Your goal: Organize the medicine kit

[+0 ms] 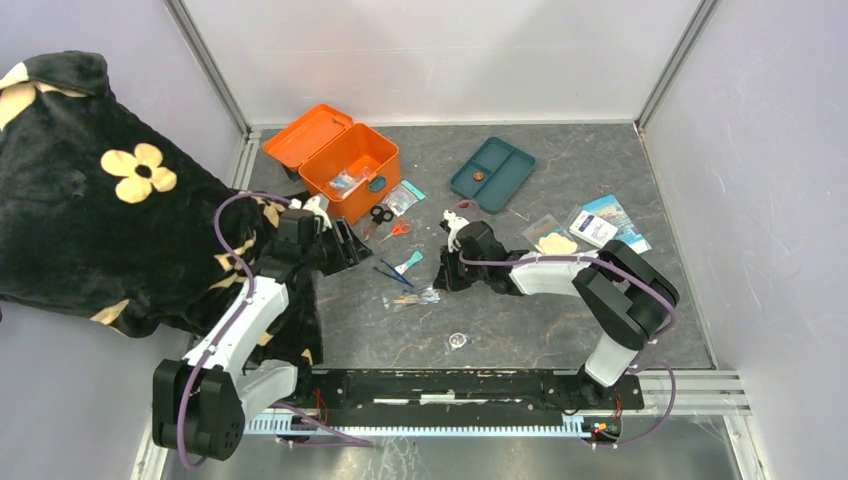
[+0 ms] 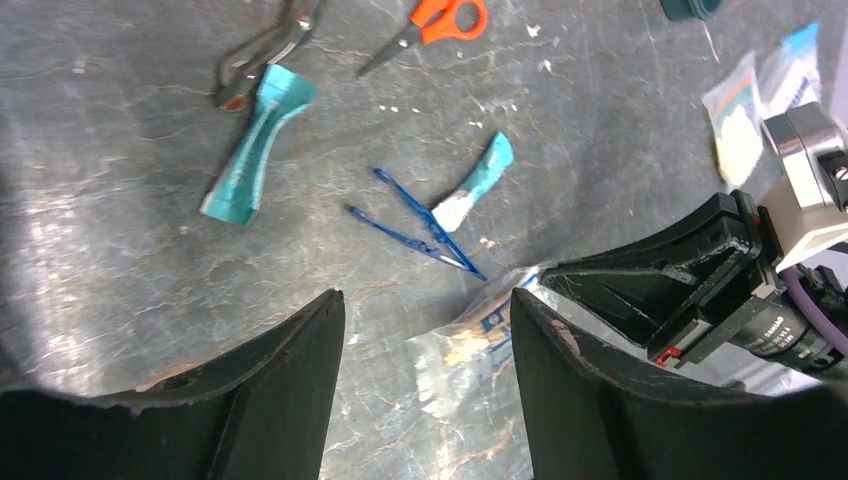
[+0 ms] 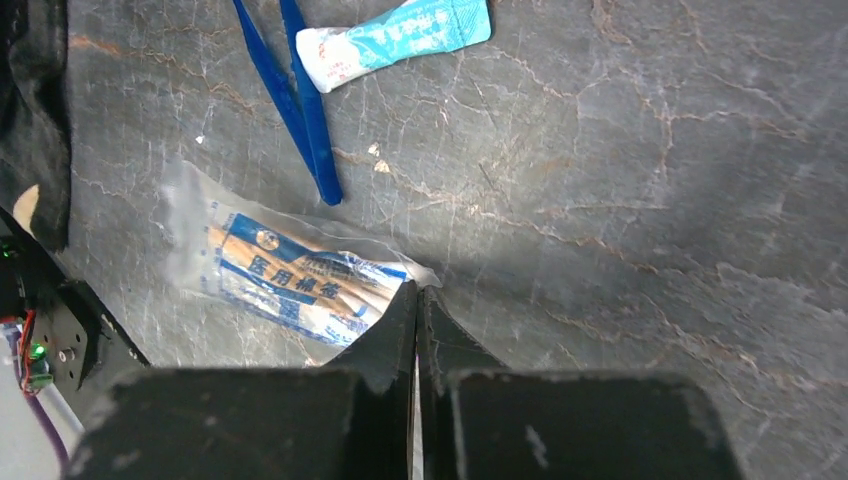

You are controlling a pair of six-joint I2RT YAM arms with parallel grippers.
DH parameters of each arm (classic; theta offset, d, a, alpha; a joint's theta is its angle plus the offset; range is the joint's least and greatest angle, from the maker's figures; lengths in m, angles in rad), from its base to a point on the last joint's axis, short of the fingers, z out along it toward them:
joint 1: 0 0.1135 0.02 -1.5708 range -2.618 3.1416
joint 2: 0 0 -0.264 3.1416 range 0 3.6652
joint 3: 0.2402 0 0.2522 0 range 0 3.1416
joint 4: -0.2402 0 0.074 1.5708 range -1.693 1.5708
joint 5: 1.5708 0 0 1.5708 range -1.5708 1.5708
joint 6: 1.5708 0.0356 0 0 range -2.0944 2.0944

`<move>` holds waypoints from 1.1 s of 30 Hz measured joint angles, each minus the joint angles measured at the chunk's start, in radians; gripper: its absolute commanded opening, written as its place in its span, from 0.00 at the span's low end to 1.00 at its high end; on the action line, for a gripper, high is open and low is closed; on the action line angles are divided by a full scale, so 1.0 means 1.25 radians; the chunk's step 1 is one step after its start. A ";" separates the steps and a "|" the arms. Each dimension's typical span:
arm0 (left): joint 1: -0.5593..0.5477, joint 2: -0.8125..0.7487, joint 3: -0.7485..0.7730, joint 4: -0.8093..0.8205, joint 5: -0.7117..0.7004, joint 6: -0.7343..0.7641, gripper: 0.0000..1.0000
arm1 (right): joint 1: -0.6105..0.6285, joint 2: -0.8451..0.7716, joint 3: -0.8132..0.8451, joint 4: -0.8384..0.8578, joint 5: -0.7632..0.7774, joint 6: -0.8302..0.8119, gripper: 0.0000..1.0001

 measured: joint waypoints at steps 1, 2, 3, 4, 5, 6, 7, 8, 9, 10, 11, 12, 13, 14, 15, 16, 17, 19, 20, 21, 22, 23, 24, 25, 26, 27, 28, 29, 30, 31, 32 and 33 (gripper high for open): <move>-0.001 0.005 0.000 0.004 0.008 0.000 0.69 | 0.000 -0.011 -0.009 0.004 0.005 -0.003 0.00; -0.003 0.013 0.000 0.013 0.025 0.000 0.69 | 0.000 -0.023 -0.017 0.007 0.008 -0.007 0.00; -0.006 0.020 0.000 0.019 0.036 0.000 0.70 | 0.000 -0.033 -0.022 0.009 0.011 -0.013 0.00; -0.010 0.027 0.000 0.027 0.049 0.000 0.71 | 0.000 -0.049 -0.029 0.010 0.015 -0.023 0.00; -0.016 0.034 0.000 0.034 0.060 0.000 0.71 | -0.001 -0.065 -0.034 0.010 0.020 -0.033 0.00; -0.027 0.040 0.000 0.040 0.068 0.001 0.71 | -0.001 -0.081 -0.038 0.010 0.027 -0.045 0.00; -0.043 0.049 0.001 0.046 0.077 0.001 0.72 | -0.004 -0.103 -0.041 0.009 0.035 -0.063 0.00; -0.059 0.056 0.005 0.048 0.083 0.001 0.72 | -0.006 -0.122 -0.042 0.009 0.043 -0.078 0.00; -0.081 0.067 0.012 0.050 0.089 0.002 0.72 | -0.007 -0.140 -0.043 0.009 0.050 -0.094 0.00; -0.102 0.076 0.020 0.053 0.095 0.004 0.72 | -0.010 -0.164 -0.045 0.009 0.053 -0.115 0.00; -0.126 0.087 0.030 0.057 0.103 0.009 0.72 | -0.013 -0.182 -0.046 0.009 0.055 -0.134 0.00; -0.144 0.094 0.038 0.063 0.106 0.016 0.72 | -0.018 -0.202 -0.047 0.009 0.055 -0.155 0.00; -0.163 0.102 0.047 0.072 0.109 0.022 0.72 | -0.023 -0.219 -0.047 0.009 0.054 -0.175 0.00; -0.179 0.108 0.055 0.077 0.114 0.028 0.72 | -0.029 -0.237 -0.048 0.009 0.052 -0.198 0.00; -0.188 0.111 0.063 0.079 0.120 0.034 0.72 | -0.033 -0.251 -0.048 0.008 0.049 -0.216 0.00; -0.194 0.113 0.071 0.084 0.125 0.044 0.72 | -0.038 -0.268 -0.048 0.003 0.046 -0.238 0.00; -0.195 0.113 0.078 0.086 0.127 0.050 0.72 | -0.043 -0.284 -0.048 -0.003 0.045 -0.258 0.00; -0.195 0.111 0.095 0.091 0.131 0.070 0.72 | -0.053 -0.323 -0.049 -0.017 0.037 -0.298 0.00; -0.195 0.109 0.104 0.091 0.135 0.081 0.72 | -0.059 -0.345 -0.050 -0.024 0.028 -0.318 0.00; -0.195 0.104 0.112 0.092 0.142 0.094 0.72 | -0.064 -0.368 -0.050 -0.032 0.019 -0.337 0.00; -0.195 0.095 0.120 0.093 0.150 0.108 0.72 | -0.070 -0.391 -0.051 -0.038 0.006 -0.357 0.00; -0.195 0.085 0.125 0.095 0.157 0.118 0.73 | -0.074 -0.409 -0.051 -0.044 -0.005 -0.375 0.00; -0.195 0.073 0.130 0.098 0.167 0.129 0.73 | -0.078 -0.431 -0.051 -0.052 -0.019 -0.393 0.00; -0.195 0.064 0.132 0.103 0.173 0.140 0.73 | -0.081 -0.446 -0.051 -0.057 -0.031 -0.406 0.00; -0.195 0.054 0.136 0.109 0.185 0.154 0.73 | -0.085 -0.464 -0.050 -0.062 -0.049 -0.422 0.00; -0.196 0.048 0.140 0.113 0.197 0.167 0.73 | -0.087 -0.476 -0.050 -0.065 -0.063 -0.432 0.00; -0.196 0.045 0.144 0.116 0.210 0.176 0.73 | -0.089 -0.487 -0.050 -0.068 -0.081 -0.441 0.00; -0.199 0.045 0.149 0.122 0.225 0.188 0.73 | -0.090 -0.494 -0.048 -0.071 -0.097 -0.448 0.00; -0.202 0.045 0.151 0.125 0.236 0.192 0.73 | -0.092 -0.497 -0.045 -0.073 -0.108 -0.452 0.00; -0.206 0.045 0.151 0.128 0.250 0.196 0.73 | -0.092 -0.498 -0.039 -0.076 -0.123 -0.454 0.00; -0.213 0.045 0.152 0.129 0.262 0.197 0.73 | -0.093 -0.498 -0.034 -0.075 -0.136 -0.454 0.00; -0.219 0.045 0.151 0.131 0.274 0.199 0.73 | -0.094 -0.498 -0.031 -0.075 -0.144 -0.454 0.00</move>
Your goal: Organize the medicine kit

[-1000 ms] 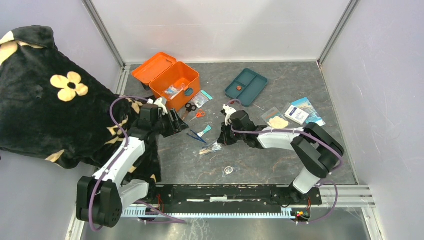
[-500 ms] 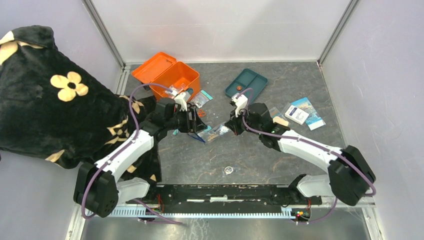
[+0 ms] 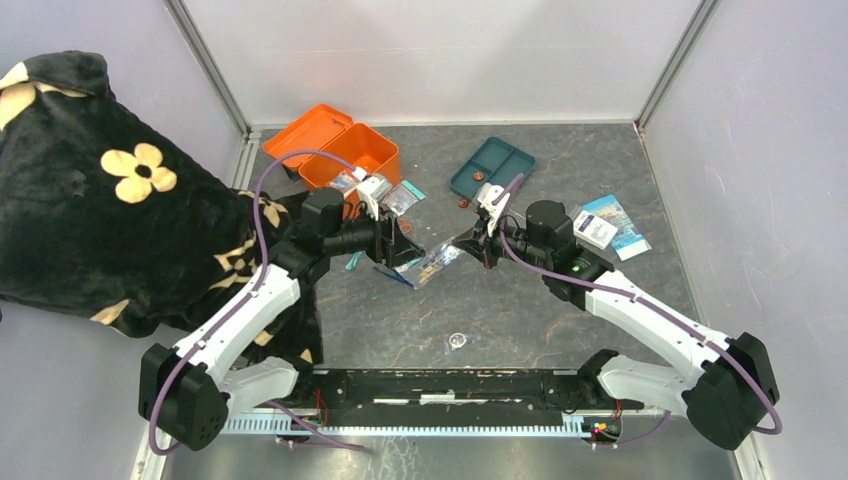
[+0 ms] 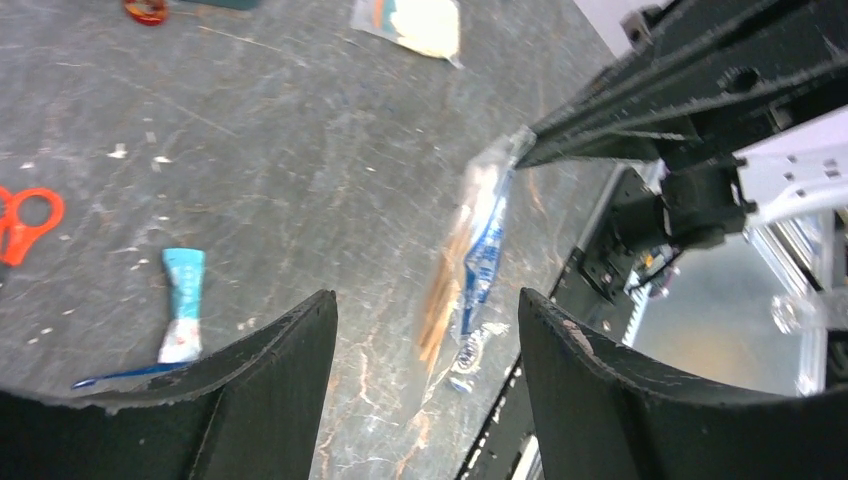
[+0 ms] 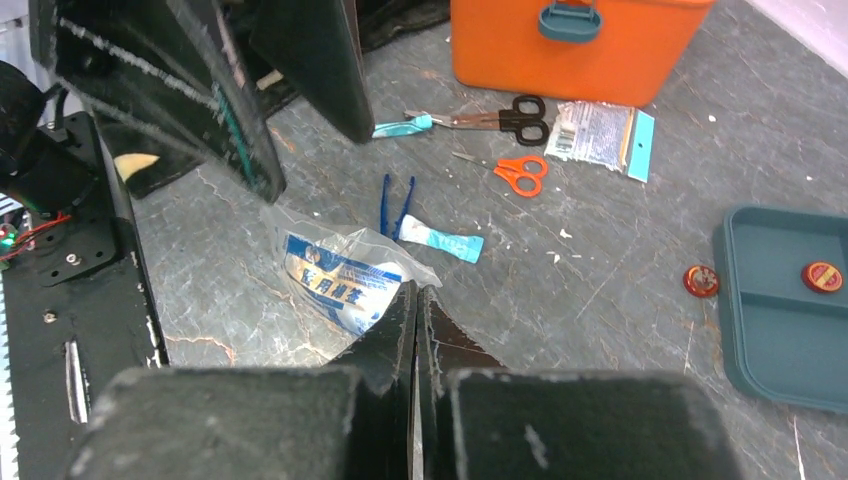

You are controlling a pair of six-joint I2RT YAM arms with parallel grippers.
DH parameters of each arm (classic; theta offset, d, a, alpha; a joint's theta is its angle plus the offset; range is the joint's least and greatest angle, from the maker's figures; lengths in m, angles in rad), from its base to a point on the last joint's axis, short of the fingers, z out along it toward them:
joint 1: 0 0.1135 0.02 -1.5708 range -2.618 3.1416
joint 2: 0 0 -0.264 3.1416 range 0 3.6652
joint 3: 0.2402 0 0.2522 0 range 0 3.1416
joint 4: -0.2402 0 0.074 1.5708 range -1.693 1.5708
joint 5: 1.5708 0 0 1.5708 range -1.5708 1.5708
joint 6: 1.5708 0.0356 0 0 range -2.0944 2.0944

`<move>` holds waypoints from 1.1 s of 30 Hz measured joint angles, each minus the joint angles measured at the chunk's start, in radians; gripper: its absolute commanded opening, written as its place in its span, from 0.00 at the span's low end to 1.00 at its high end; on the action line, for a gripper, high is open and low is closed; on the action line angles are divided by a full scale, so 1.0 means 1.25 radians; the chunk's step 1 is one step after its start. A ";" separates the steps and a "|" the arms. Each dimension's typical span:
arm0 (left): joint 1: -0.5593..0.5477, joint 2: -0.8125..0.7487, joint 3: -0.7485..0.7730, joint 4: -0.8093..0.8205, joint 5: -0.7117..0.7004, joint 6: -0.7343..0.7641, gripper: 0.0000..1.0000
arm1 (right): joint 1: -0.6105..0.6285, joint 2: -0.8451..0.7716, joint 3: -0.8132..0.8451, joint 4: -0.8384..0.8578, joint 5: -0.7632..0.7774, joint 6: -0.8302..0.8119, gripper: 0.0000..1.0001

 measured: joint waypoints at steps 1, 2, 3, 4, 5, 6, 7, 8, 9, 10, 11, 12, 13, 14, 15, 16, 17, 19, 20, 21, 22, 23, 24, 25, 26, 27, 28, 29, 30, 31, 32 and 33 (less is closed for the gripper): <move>-0.006 0.000 0.000 0.001 0.011 0.006 0.73 | 0.000 0.000 0.003 0.000 -0.007 0.000 0.00; -0.013 0.000 0.000 0.001 0.024 0.009 0.73 | 0.000 0.000 0.007 0.000 -0.011 0.001 0.00; -0.019 0.000 0.000 0.001 0.036 0.016 0.73 | -0.001 0.000 0.011 0.000 -0.014 0.001 0.00; -0.023 0.000 0.000 0.001 0.047 0.021 0.73 | -0.001 -0.001 0.014 0.000 -0.016 0.002 0.00; -0.026 0.000 0.000 0.001 0.059 0.026 0.72 | -0.001 -0.001 0.016 0.000 -0.016 0.002 0.00; -0.029 0.001 0.000 0.001 0.068 0.033 0.70 | -0.001 -0.001 0.018 0.001 -0.015 0.003 0.00; -0.032 0.002 0.000 0.001 0.079 0.038 0.67 | -0.003 -0.003 0.018 0.001 -0.015 0.003 0.00; -0.034 0.004 0.000 0.000 0.084 0.041 0.64 | -0.003 -0.004 0.018 0.001 -0.015 0.003 0.00; -0.036 0.008 0.000 0.000 0.089 0.045 0.61 | -0.005 -0.005 0.018 0.001 -0.014 0.003 0.00; -0.038 0.011 0.000 -0.002 0.092 0.048 0.59 | -0.006 -0.007 0.018 0.001 -0.011 0.004 0.00; -0.039 0.014 0.000 -0.005 0.095 0.050 0.57 | -0.007 -0.010 0.018 0.001 -0.008 0.006 0.00; -0.040 0.017 0.000 -0.009 0.098 0.054 0.55 | -0.008 -0.013 0.018 0.001 -0.004 0.007 0.00; -0.041 0.020 0.000 -0.013 0.100 0.059 0.55 | -0.010 -0.017 0.018 0.001 -0.002 0.008 0.00; -0.041 0.022 0.000 -0.018 0.101 0.061 0.53 | -0.011 -0.021 0.018 0.001 0.002 0.009 0.00; -0.041 0.024 0.000 -0.022 0.101 0.062 0.50 | -0.013 -0.025 0.018 0.001 0.004 0.009 0.00; -0.041 0.025 0.000 -0.023 0.101 0.062 0.47 | -0.015 -0.029 0.018 0.001 0.007 0.009 0.00; -0.041 0.026 0.000 -0.025 0.101 0.063 0.44 | -0.017 -0.031 0.018 0.002 0.009 0.009 0.00; -0.041 0.031 0.000 -0.027 0.100 0.067 0.35 | -0.020 -0.032 0.018 0.004 0.012 0.009 0.00; -0.041 0.032 0.000 -0.028 0.100 0.067 0.29 | -0.022 -0.032 0.018 0.005 0.013 0.009 0.00; -0.041 0.035 0.000 -0.029 0.100 0.068 0.23 | -0.023 -0.032 0.018 0.006 0.015 0.009 0.00; -0.041 0.038 0.001 -0.030 0.100 0.068 0.15 | -0.024 -0.032 0.018 0.008 0.015 0.012 0.00; -0.041 0.041 0.002 -0.031 0.099 0.068 0.08 | -0.026 -0.032 0.018 0.008 0.016 0.015 0.00; -0.041 0.045 0.004 -0.032 0.098 0.068 0.03 | -0.026 -0.032 0.018 0.009 0.018 0.018 0.00; -0.041 0.047 0.006 -0.034 0.096 0.068 0.02 | -0.026 -0.032 0.018 0.009 0.018 0.020 0.00; -0.041 0.048 0.008 -0.035 0.091 0.068 0.02 | -0.027 -0.033 0.018 0.009 0.021 0.023 0.00; -0.041 0.048 0.011 -0.038 0.083 0.068 0.02 | -0.027 -0.033 0.018 0.009 0.025 0.023 0.02; -0.041 0.048 0.015 -0.040 0.078 0.068 0.02 | -0.027 -0.035 0.018 0.007 0.031 0.024 0.09; -0.041 0.048 0.019 -0.042 0.068 0.068 0.02 | -0.027 -0.037 0.018 0.006 0.034 0.024 0.20; -0.041 0.048 0.024 -0.042 0.056 0.067 0.02 | -0.027 -0.043 0.017 0.006 0.048 0.027 0.29; -0.041 0.048 0.029 -0.044 0.044 0.068 0.02 | -0.027 -0.049 0.016 0.005 0.064 0.030 0.40; -0.041 0.048 0.035 -0.046 0.027 0.067 0.02 | -0.027 -0.059 0.016 0.002 0.085 0.033 0.47; -0.041 0.048 0.042 -0.050 0.007 0.067 0.02 | -0.027 -0.068 0.016 -0.001 0.106 0.040 0.52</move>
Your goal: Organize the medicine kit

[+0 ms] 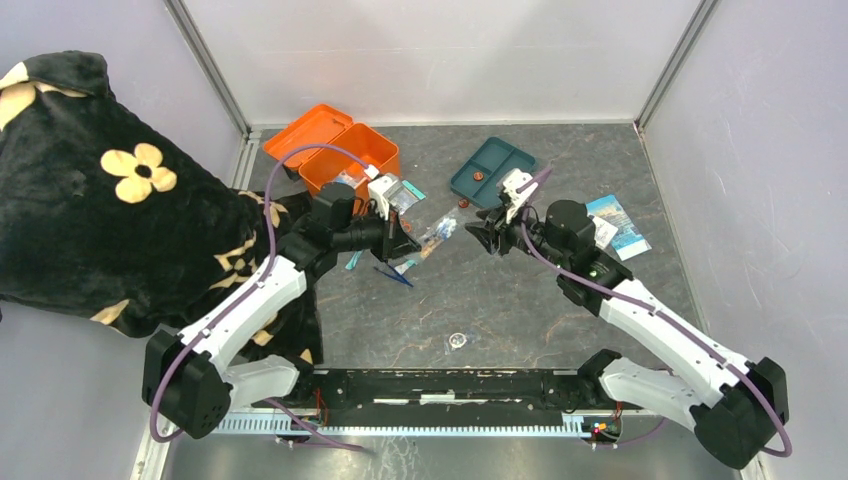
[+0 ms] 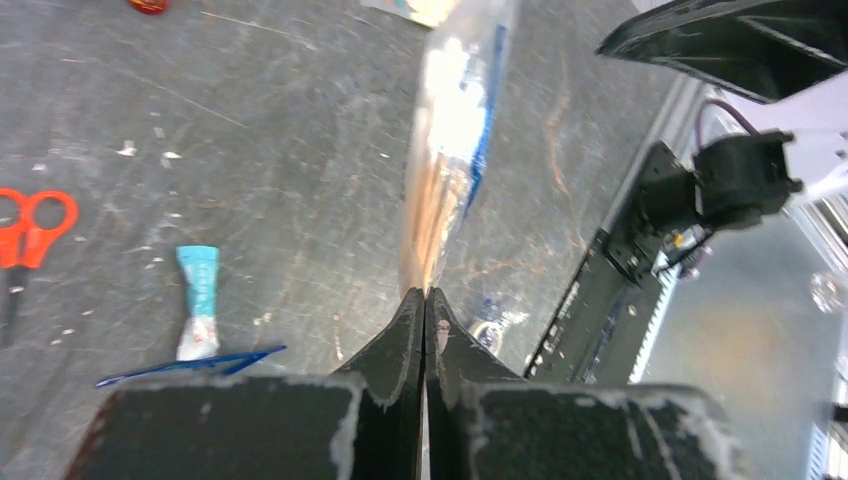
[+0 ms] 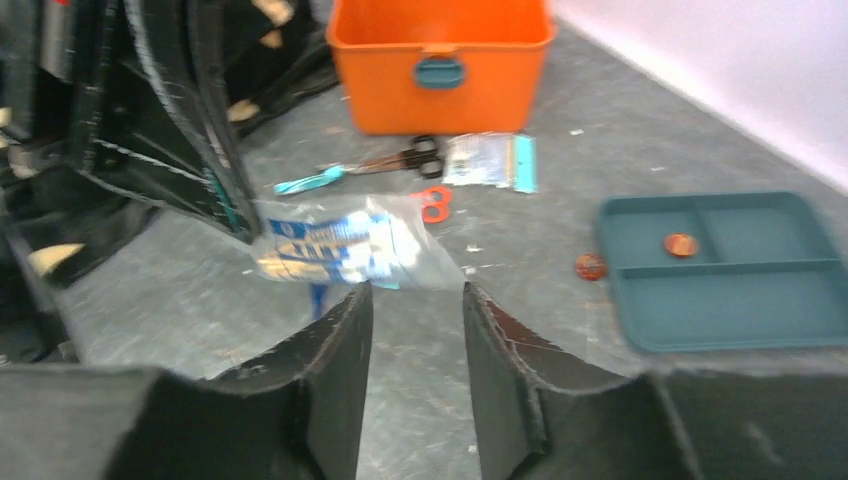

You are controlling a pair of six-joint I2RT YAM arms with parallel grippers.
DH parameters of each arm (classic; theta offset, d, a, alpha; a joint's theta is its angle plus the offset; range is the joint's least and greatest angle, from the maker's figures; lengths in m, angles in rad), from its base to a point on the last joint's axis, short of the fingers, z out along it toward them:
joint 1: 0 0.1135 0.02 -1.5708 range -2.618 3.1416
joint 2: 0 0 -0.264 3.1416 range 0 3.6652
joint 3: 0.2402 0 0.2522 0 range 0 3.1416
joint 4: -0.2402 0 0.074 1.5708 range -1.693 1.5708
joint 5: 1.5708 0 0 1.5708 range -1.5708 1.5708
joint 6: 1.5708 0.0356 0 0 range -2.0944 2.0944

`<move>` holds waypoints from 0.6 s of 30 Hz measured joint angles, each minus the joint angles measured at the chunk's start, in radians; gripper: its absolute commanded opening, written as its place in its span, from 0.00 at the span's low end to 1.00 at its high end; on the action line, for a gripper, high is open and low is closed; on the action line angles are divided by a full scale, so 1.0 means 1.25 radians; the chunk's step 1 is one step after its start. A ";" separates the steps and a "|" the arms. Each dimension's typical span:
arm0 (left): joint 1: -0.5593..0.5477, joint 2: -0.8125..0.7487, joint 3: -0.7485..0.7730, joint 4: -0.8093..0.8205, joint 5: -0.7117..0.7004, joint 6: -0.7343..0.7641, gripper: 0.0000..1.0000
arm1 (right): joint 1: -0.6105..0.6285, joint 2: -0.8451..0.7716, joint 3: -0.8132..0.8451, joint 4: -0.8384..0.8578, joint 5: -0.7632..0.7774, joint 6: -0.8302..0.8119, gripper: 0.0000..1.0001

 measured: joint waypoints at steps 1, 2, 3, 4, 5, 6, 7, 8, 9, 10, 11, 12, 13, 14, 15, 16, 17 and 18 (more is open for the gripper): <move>0.000 0.001 0.008 -0.005 -0.023 0.000 0.02 | 0.000 -0.012 0.000 -0.006 0.031 0.001 0.56; 0.000 0.002 0.016 -0.012 -0.044 0.000 0.02 | 0.000 -0.023 0.000 -0.012 0.059 0.005 0.61; 0.000 0.004 0.027 -0.020 -0.074 0.000 0.02 | 0.000 -0.037 -0.001 -0.021 0.092 0.009 0.64; 0.000 0.010 0.044 -0.032 -0.110 0.000 0.02 | 0.000 -0.049 -0.002 -0.029 0.116 0.011 0.65; 0.001 0.016 0.058 -0.038 -0.139 0.000 0.02 | 0.000 -0.065 -0.004 -0.037 0.150 0.012 0.67; 0.003 0.025 0.079 -0.051 -0.170 0.000 0.02 | 0.000 -0.081 -0.005 -0.046 0.177 0.014 0.67; 0.009 0.038 0.104 -0.063 -0.204 0.001 0.02 | 0.000 -0.096 -0.008 -0.050 0.202 0.015 0.67; 0.015 0.049 0.127 -0.072 -0.225 0.001 0.02 | 0.000 -0.110 -0.013 -0.051 0.221 0.015 0.67; 0.027 0.067 0.157 -0.084 -0.251 0.001 0.02 | -0.001 -0.127 -0.020 -0.052 0.241 0.016 0.68; 0.040 0.088 0.192 -0.094 -0.278 0.003 0.02 | -0.001 -0.139 -0.028 -0.054 0.254 0.017 0.68; 0.054 0.109 0.223 -0.105 -0.304 0.010 0.02 | -0.001 -0.150 -0.036 -0.057 0.263 0.017 0.68; 0.070 0.136 0.261 -0.111 -0.328 0.021 0.02 | -0.001 -0.160 -0.045 -0.063 0.273 0.018 0.69; 0.085 0.163 0.294 -0.119 -0.360 0.035 0.02 | -0.001 -0.165 -0.052 -0.069 0.278 0.018 0.69; 0.101 0.190 0.324 -0.124 -0.389 0.050 0.02 | -0.001 -0.168 -0.060 -0.078 0.283 0.020 0.69; 0.112 0.210 0.344 -0.128 -0.413 0.060 0.02 | -0.001 -0.170 -0.067 -0.085 0.286 0.024 0.69; 0.130 0.240 0.373 -0.142 -0.442 0.075 0.02 | -0.001 -0.170 -0.073 -0.095 0.287 0.027 0.69; 0.145 0.269 0.400 -0.153 -0.472 0.092 0.02 | -0.001 -0.170 -0.078 -0.103 0.288 0.031 0.69; 0.157 0.295 0.422 -0.167 -0.494 0.107 0.02 | -0.001 -0.170 -0.083 -0.115 0.288 0.037 0.69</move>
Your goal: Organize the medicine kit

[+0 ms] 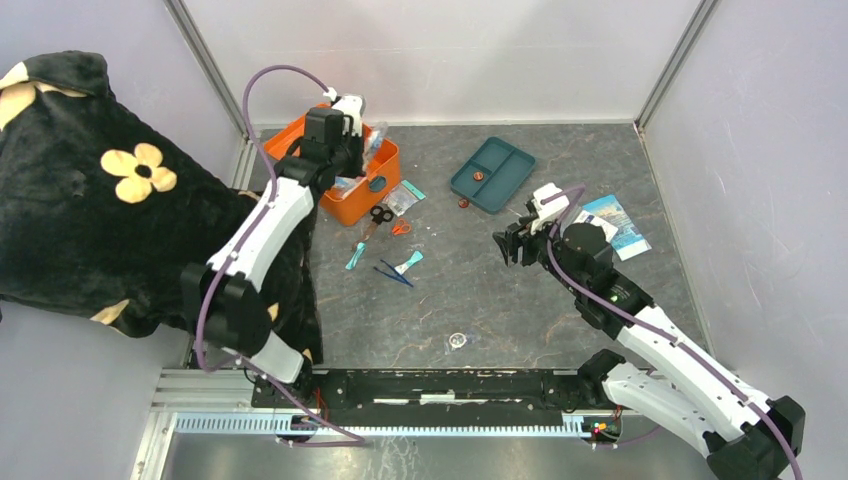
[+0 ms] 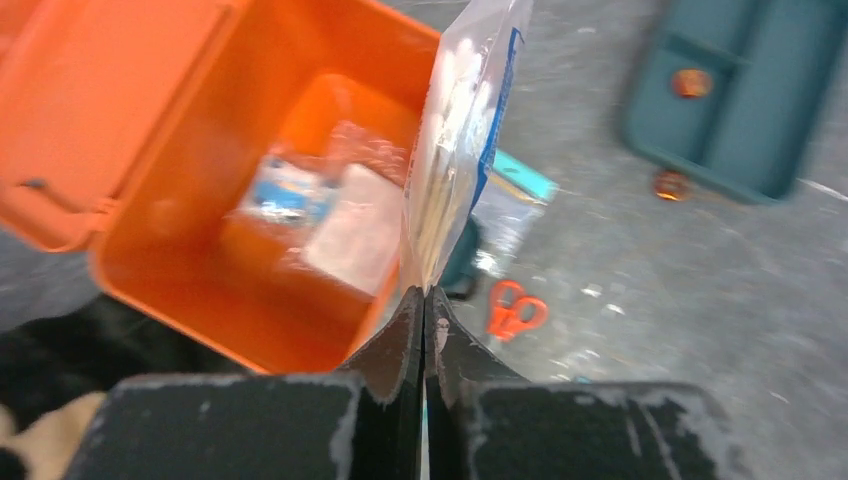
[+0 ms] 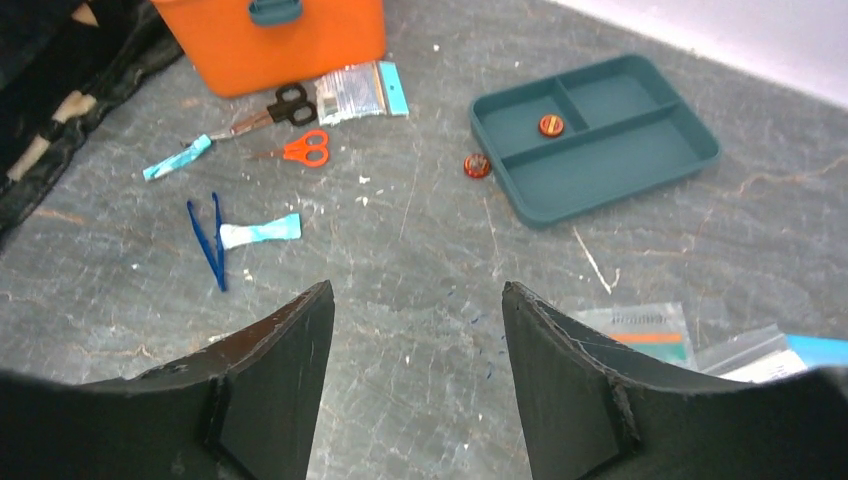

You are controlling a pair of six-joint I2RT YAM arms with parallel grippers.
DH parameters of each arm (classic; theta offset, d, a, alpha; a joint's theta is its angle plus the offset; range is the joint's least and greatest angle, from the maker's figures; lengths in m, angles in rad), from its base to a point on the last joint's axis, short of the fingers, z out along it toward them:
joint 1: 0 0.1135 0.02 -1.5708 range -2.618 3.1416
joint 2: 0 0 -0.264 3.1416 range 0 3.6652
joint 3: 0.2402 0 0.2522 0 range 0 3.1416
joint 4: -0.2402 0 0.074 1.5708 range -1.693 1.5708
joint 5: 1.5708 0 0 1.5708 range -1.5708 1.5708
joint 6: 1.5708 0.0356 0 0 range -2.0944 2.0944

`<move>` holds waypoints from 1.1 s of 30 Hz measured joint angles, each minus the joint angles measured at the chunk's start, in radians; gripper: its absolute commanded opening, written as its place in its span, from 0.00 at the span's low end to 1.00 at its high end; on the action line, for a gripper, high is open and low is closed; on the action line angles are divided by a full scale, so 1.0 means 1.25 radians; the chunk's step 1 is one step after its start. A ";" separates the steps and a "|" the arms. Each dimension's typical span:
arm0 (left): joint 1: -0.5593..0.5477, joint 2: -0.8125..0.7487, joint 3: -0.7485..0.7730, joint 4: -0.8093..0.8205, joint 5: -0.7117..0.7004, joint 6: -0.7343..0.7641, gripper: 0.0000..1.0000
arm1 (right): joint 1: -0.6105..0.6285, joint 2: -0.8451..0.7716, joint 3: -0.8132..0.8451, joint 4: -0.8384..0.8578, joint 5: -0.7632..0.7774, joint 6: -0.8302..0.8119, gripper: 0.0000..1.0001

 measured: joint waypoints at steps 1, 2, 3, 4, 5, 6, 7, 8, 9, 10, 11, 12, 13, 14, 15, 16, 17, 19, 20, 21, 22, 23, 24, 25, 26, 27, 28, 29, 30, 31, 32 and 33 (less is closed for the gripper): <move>0.013 0.031 0.027 -0.013 -0.023 0.018 0.02 | 0.000 0.000 -0.004 -0.010 0.000 0.002 0.69; 0.024 0.060 0.049 -0.023 -0.046 0.036 0.02 | 0.000 0.000 -0.006 -0.016 -0.001 0.004 0.69; 0.034 0.087 0.068 -0.034 -0.069 0.050 0.02 | 0.000 0.000 -0.011 -0.022 -0.003 0.007 0.70; 0.042 0.110 0.084 -0.043 -0.086 0.065 0.02 | 0.000 0.000 -0.015 -0.027 -0.004 0.008 0.70; 0.048 0.134 0.100 -0.055 -0.110 0.082 0.02 | 0.000 0.000 -0.018 -0.028 -0.006 0.009 0.70; 0.050 0.151 0.111 -0.060 -0.128 0.093 0.02 | 0.000 0.000 -0.022 -0.031 -0.008 0.011 0.70; 0.051 0.169 0.122 -0.067 -0.143 0.105 0.04 | 0.000 0.000 -0.025 -0.034 -0.009 0.013 0.70; 0.051 0.189 0.135 -0.077 -0.162 0.116 0.09 | 0.000 0.000 -0.027 -0.036 -0.010 0.016 0.70; 0.051 0.202 0.140 -0.082 -0.174 0.124 0.18 | 0.000 0.000 -0.028 -0.038 -0.010 0.019 0.70; 0.051 0.212 0.144 -0.085 -0.186 0.130 0.29 | 0.000 0.000 -0.031 -0.038 -0.012 0.023 0.70; 0.051 0.221 0.146 -0.092 -0.196 0.136 0.36 | 0.000 0.000 -0.033 -0.038 -0.013 0.027 0.70; 0.051 0.226 0.146 -0.097 -0.206 0.142 0.41 | 0.000 0.002 -0.035 -0.038 -0.013 0.033 0.70; 0.051 0.227 0.146 -0.101 -0.211 0.144 0.46 | 0.000 0.005 -0.037 -0.038 -0.014 0.042 0.70; 0.051 0.227 0.146 -0.104 -0.216 0.143 0.51 | 0.000 0.011 -0.038 -0.038 -0.014 0.050 0.70; 0.051 0.226 0.146 -0.104 -0.218 0.142 0.55 | 0.000 0.020 -0.038 -0.035 -0.014 0.062 0.70; 0.051 0.222 0.148 -0.103 -0.218 0.136 0.57 | 0.000 0.031 -0.038 -0.031 -0.013 0.075 0.70; 0.051 0.219 0.148 -0.103 -0.216 0.128 0.58 | 0.000 0.046 -0.038 -0.027 -0.012 0.091 0.70; 0.051 0.196 0.142 -0.101 -0.206 0.092 0.59 | 0.000 0.080 -0.038 -0.015 -0.009 0.131 0.70; 0.051 0.178 0.132 -0.099 -0.199 0.075 0.60 | 0.000 0.098 -0.038 -0.006 -0.008 0.154 0.70; 0.051 0.148 0.115 -0.093 -0.181 0.054 0.61 | 0.000 0.119 -0.038 0.005 -0.007 0.183 0.70; 0.050 0.108 0.084 -0.081 -0.163 0.029 0.63 | 0.000 0.144 -0.038 0.020 -0.005 0.218 0.70; 0.049 0.067 0.053 -0.070 -0.142 0.009 0.63 | 0.000 0.168 -0.038 0.037 -0.005 0.251 0.70; 0.047 0.023 0.018 -0.060 -0.121 -0.005 0.64 | 0.000 0.187 -0.038 0.051 -0.005 0.278 0.70; 0.045 -0.027 -0.023 -0.042 -0.103 -0.022 0.64 | 0.001 0.212 -0.038 0.069 -0.004 0.310 0.71; 0.040 -0.091 -0.074 -0.027 -0.085 -0.043 0.65 | 0.002 0.241 -0.036 0.090 -0.002 0.345 0.71; 0.037 -0.131 -0.102 -0.021 -0.074 -0.054 0.65 | 0.005 0.268 -0.032 0.102 0.002 0.372 0.71; 0.034 -0.169 -0.130 -0.013 -0.061 -0.064 0.65 | 0.008 0.304 -0.020 0.112 0.009 0.404 0.72; 0.031 -0.204 -0.161 0.002 -0.052 -0.070 0.65 | 0.012 0.337 -0.006 0.116 0.014 0.426 0.72; 0.029 -0.230 -0.186 0.012 -0.044 -0.073 0.65 | 0.019 0.381 0.018 0.125 0.021 0.451 0.72; 0.029 -0.247 -0.204 0.017 -0.038 -0.078 0.66 | 0.025 0.410 0.036 0.129 0.026 0.467 0.72; 0.029 -0.262 -0.228 0.024 -0.037 -0.083 0.66 | 0.034 0.449 0.065 0.133 0.035 0.486 0.72; 0.029 -0.272 -0.249 0.031 -0.037 -0.086 0.66 | 0.042 0.488 0.096 0.138 0.042 0.504 0.72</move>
